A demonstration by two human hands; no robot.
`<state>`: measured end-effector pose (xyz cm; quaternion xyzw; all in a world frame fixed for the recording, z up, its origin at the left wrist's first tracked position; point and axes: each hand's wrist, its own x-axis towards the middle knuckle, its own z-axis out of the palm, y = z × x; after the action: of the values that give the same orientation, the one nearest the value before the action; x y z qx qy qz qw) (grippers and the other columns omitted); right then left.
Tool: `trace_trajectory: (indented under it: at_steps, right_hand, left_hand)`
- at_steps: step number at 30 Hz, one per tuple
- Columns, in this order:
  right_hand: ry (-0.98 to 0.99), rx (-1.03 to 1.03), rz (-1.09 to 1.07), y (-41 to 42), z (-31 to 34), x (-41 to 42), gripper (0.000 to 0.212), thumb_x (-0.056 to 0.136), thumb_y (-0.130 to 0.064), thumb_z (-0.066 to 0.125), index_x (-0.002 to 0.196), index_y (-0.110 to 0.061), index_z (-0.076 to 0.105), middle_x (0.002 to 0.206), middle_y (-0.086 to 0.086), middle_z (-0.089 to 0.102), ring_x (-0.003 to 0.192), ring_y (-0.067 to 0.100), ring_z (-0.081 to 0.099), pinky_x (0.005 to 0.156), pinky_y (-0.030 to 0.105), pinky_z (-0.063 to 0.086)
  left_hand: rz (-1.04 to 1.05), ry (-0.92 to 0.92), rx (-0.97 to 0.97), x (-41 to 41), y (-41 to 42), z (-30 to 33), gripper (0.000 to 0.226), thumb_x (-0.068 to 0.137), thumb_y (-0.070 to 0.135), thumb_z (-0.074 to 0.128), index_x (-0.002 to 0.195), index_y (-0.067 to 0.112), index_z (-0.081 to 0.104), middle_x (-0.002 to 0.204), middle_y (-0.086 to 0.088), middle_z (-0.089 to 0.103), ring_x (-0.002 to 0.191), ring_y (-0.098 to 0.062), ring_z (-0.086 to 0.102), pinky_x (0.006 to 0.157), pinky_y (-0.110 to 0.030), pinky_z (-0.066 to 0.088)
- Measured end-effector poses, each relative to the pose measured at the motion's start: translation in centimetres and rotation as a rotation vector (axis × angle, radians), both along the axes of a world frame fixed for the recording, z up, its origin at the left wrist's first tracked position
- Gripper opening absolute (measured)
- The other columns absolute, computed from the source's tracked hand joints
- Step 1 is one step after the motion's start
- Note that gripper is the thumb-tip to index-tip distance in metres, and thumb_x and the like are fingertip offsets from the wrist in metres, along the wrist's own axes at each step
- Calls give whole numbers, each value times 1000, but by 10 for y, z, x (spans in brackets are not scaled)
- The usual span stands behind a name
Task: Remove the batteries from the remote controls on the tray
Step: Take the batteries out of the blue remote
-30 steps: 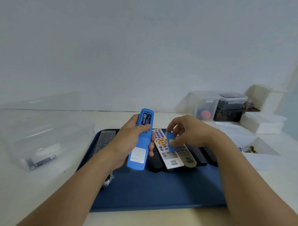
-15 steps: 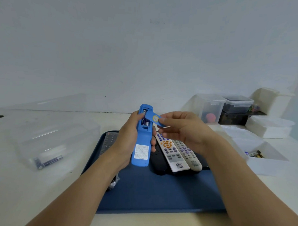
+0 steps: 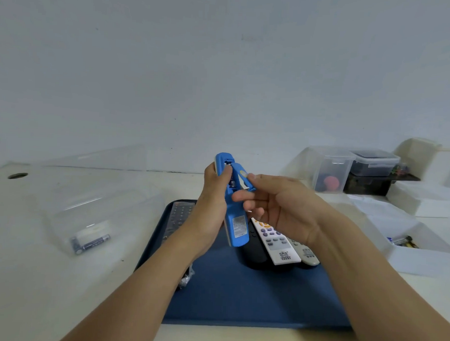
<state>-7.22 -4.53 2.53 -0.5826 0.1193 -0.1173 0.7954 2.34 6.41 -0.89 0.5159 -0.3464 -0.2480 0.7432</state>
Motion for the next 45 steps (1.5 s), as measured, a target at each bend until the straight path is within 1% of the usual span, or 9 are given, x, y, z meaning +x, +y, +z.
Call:
trace_trajectory:
  at_steps: [3, 10, 19, 27, 32, 35, 37, 40, 45]
  right_hand:
    - [-27, -14, 16, 3, -3, 3, 15, 101, -15, 54, 97, -6, 65, 79, 16, 72, 54, 14, 57, 44, 18, 43]
    - [-27, -25, -4, 3, -6, 6, 16, 101, -16, 53, 105, -2, 59, 66, 9, 67, 52, 13, 51, 42, 17, 39]
    - [-15, -62, -23, 2, -9, 9, 18, 99, -20, 57, 87, -7, 58, 64, 6, 61, 52, 14, 53, 42, 19, 38]
    - [25, -211, -6, -3, -7, 3, 27, 94, -31, 65, 75, -14, 56, 67, 8, 67, 49, 12, 55, 40, 17, 37]
    - [46, -425, -107, -8, -1, -3, 43, 84, -45, 73, 76, -5, 62, 65, 17, 68, 46, 17, 56, 42, 20, 42]
    - [95, -615, -266, -11, -2, -3, 56, 73, -56, 79, 76, -3, 62, 64, 21, 69, 45, 17, 56, 41, 19, 38]
    - [48, -634, -325, -15, -8, 0, 60, 71, -50, 84, 80, 4, 60, 79, 22, 71, 46, 11, 56, 41, 17, 39]
    - [-52, -601, -258, -13, -11, 2, 29, 84, -28, 79, 106, -12, 70, 97, 6, 71, 51, 0, 57, 46, 14, 41]
    - [-279, -533, -294, -5, -7, 5, 19, 91, -14, 71, 109, -7, 71, 94, 14, 75, 70, 16, 69, 56, 25, 52]
  left_hand:
    - [77, -124, 68, 2, -1, -3, 33, 91, 52, 55, 116, 32, 47, 92, 1, 62, 77, -12, 65, 92, -50, 56]
    - [103, -296, 67, -2, -1, -3, 23, 103, 33, 54, 121, 34, 39, 102, -4, 60, 76, -3, 65, 70, -18, 55]
    - [117, -399, 71, -4, 2, -6, 27, 104, 30, 53, 122, 37, 34, 84, 10, 56, 72, 3, 60, 71, -14, 52]
    - [80, -538, 121, 2, 5, -7, 33, 105, 34, 48, 134, 36, 31, 83, 29, 58, 84, 3, 59, 88, -31, 55]
    - [22, -526, 130, -2, 7, -4, 30, 107, 19, 44, 129, 38, 37, 93, 3, 57, 79, -3, 62, 78, -26, 57]
    - [-52, -382, 127, -5, 8, -1, 34, 107, 13, 42, 133, 35, 39, 92, -10, 58, 70, -20, 67, 69, -42, 62]
    - [-75, -339, 169, -3, 12, 1, 31, 107, 11, 42, 127, 35, 43, 89, -10, 62, 68, -24, 69, 69, -43, 63]
    - [-127, -317, 228, 4, 15, 2, 38, 106, 13, 50, 137, 34, 47, 108, -14, 70, 89, -31, 74, 83, -48, 61]
    - [95, -430, 127, 15, 20, 12, 32, 99, 17, 64, 131, 22, 64, 109, -8, 77, 102, -25, 74, 89, -42, 59]
